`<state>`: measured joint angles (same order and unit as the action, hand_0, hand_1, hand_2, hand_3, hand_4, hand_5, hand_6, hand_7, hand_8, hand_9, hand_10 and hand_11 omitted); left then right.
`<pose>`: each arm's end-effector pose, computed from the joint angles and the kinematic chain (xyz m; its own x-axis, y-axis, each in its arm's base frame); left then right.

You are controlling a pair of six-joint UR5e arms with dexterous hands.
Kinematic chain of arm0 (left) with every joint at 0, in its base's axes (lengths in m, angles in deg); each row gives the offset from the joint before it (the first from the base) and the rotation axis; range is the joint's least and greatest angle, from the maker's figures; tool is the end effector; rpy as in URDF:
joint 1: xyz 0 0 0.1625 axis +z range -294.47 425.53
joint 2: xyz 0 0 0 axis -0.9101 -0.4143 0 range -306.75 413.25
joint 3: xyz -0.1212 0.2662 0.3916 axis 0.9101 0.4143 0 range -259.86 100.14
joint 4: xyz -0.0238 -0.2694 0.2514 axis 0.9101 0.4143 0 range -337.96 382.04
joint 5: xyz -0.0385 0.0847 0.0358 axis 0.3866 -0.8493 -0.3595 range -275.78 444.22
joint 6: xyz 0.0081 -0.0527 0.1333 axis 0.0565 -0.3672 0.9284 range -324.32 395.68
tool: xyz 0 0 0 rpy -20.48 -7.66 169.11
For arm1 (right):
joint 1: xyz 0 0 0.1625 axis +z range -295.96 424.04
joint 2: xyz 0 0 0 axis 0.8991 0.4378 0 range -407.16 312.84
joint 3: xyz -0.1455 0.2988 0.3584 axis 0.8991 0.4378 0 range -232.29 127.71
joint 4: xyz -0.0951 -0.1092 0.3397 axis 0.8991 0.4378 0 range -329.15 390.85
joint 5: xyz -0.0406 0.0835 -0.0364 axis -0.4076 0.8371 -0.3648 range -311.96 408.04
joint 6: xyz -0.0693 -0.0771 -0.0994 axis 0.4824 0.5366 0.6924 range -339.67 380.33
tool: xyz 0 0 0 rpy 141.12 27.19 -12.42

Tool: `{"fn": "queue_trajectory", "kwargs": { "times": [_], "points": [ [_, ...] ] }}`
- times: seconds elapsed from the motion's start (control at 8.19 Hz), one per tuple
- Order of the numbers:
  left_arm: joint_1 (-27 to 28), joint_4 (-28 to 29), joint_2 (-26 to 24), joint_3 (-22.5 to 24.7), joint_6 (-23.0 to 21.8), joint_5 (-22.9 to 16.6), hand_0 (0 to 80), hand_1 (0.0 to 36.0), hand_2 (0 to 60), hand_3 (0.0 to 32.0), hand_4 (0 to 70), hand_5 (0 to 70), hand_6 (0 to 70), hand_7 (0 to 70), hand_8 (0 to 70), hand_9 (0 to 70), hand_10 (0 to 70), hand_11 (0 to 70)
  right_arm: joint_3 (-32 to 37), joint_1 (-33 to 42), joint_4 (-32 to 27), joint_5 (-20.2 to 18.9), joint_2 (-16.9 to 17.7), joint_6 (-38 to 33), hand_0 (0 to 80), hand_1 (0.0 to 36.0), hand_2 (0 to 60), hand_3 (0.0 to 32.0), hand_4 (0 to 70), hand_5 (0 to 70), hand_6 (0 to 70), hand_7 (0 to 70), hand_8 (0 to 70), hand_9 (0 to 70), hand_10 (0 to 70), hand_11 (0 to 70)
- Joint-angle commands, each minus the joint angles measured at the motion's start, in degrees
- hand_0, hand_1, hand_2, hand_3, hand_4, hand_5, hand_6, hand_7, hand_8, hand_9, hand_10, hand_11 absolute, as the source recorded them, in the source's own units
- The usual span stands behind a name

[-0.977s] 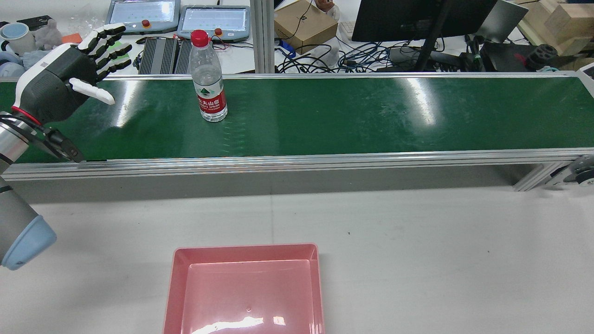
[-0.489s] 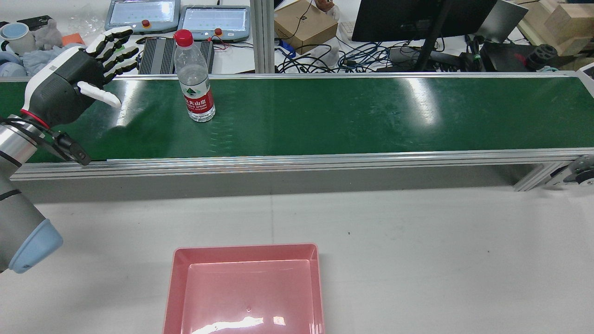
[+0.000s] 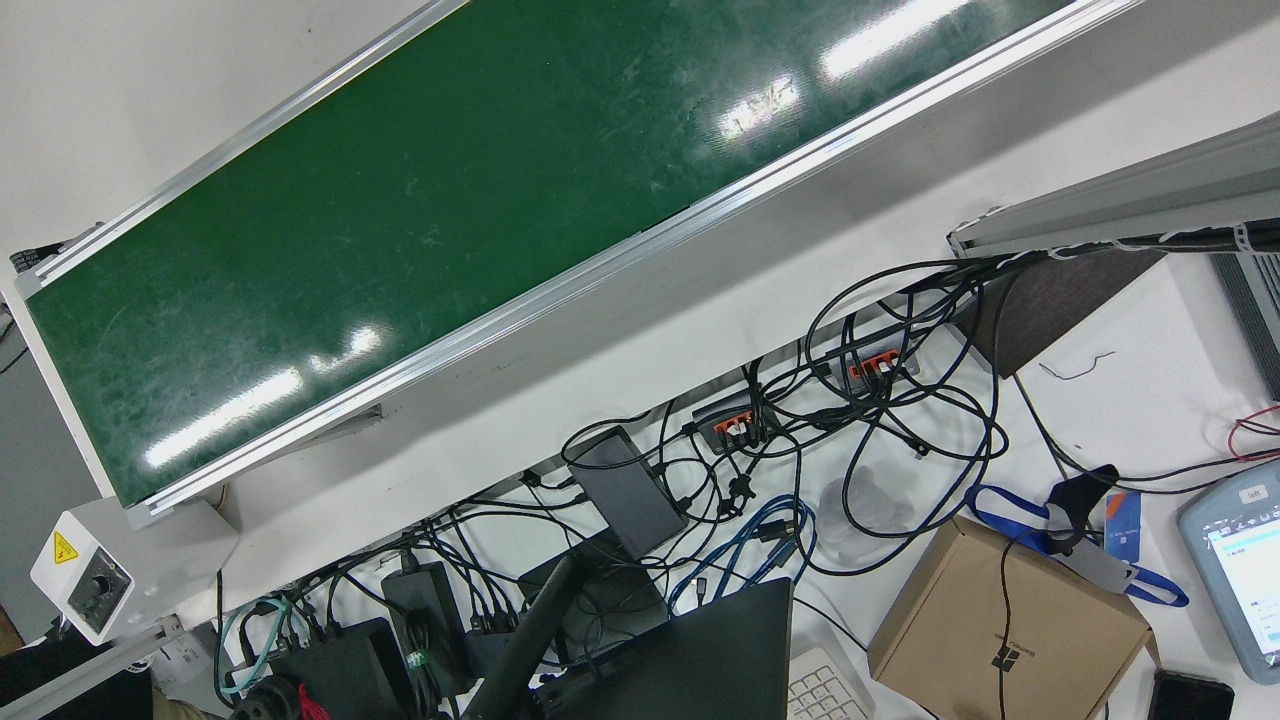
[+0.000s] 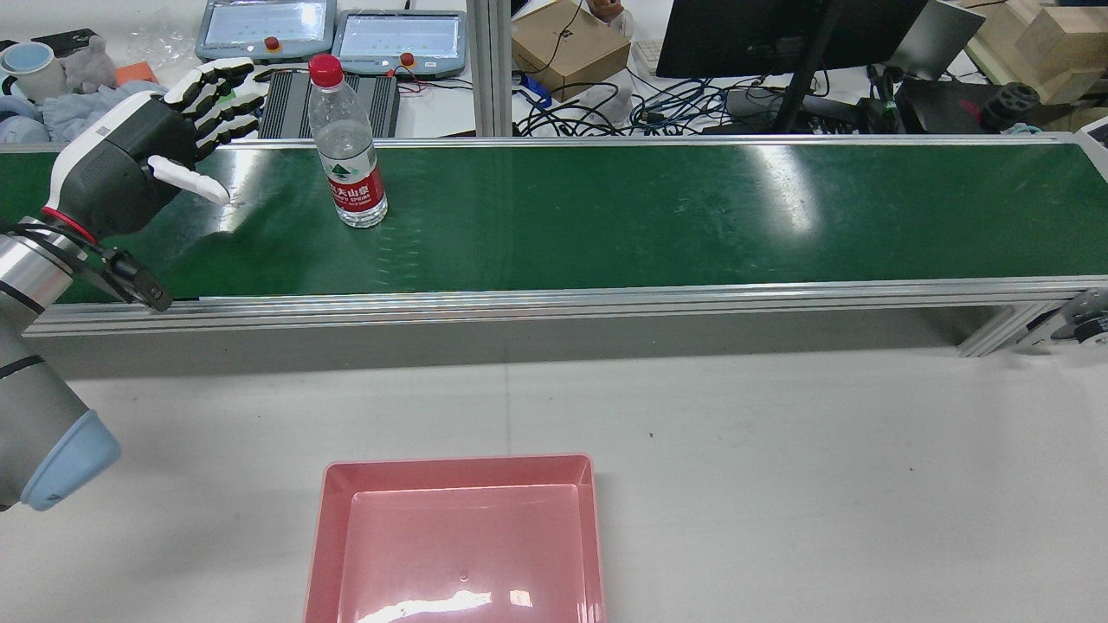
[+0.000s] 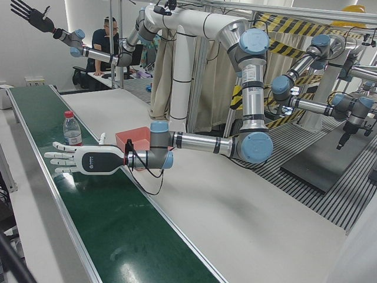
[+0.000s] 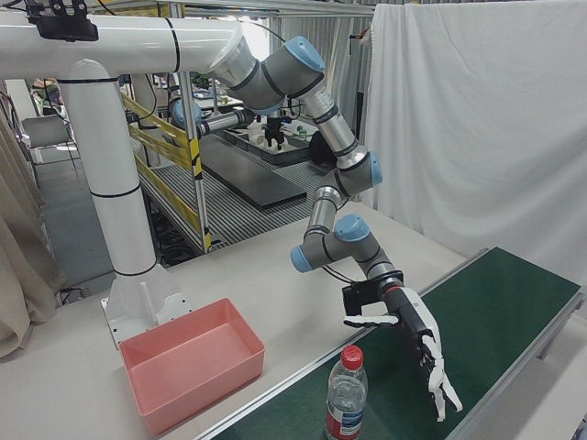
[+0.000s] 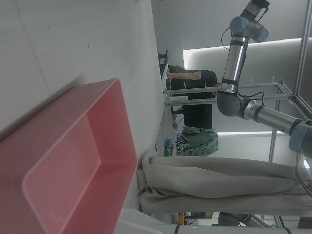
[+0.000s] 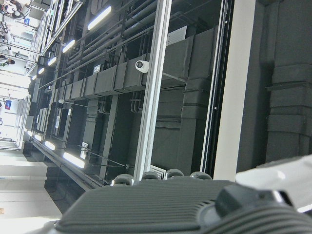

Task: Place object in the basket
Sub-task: 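Close the left hand around the red-capped water bottle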

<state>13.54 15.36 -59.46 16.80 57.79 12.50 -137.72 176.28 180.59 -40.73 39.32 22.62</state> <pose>0.2617 -0.6242 0.4840 -0.9476 -0.2162 -0.2352 0.1286 0.4158 -0.9003 0.3338 -0.4559 0.6736 -0.9102 -0.4135 0.0243 -0.2211 0.4354 -0.8727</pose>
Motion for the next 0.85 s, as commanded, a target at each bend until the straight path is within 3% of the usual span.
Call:
{"fn": "queue_trajectory", "kwargs": {
  "times": [0.0, 0.73],
  "points": [
    [0.04, -0.44, -2.25, -0.86, -0.05, -0.17, 57.5, 5.9, 0.0, 6.2, 6.9, 25.6, 6.6, 3.0, 11.1, 11.9, 7.3, 12.1, 0.0, 0.0, -0.06, 0.0, 0.0, 0.0, 0.0, 0.0, 0.0, 0.0, 0.0, 0.0, 0.0, 0.0, 0.0, 0.0, 0.0, 0.0],
    [0.13, -0.61, -2.61, -0.86, -0.14, -0.26, 57.7, 6.1, 0.0, 6.4, 4.6, 25.1, 5.4, 2.4, 9.0, 11.0, 6.3, 10.6, 0.0, 0.0, 0.02, 0.0, 0.0, 0.0, 0.0, 0.0, 0.0, 0.0, 0.0, 0.0, 0.0, 0.0, 0.0, 0.0, 0.0, 0.0]
  ]
}}
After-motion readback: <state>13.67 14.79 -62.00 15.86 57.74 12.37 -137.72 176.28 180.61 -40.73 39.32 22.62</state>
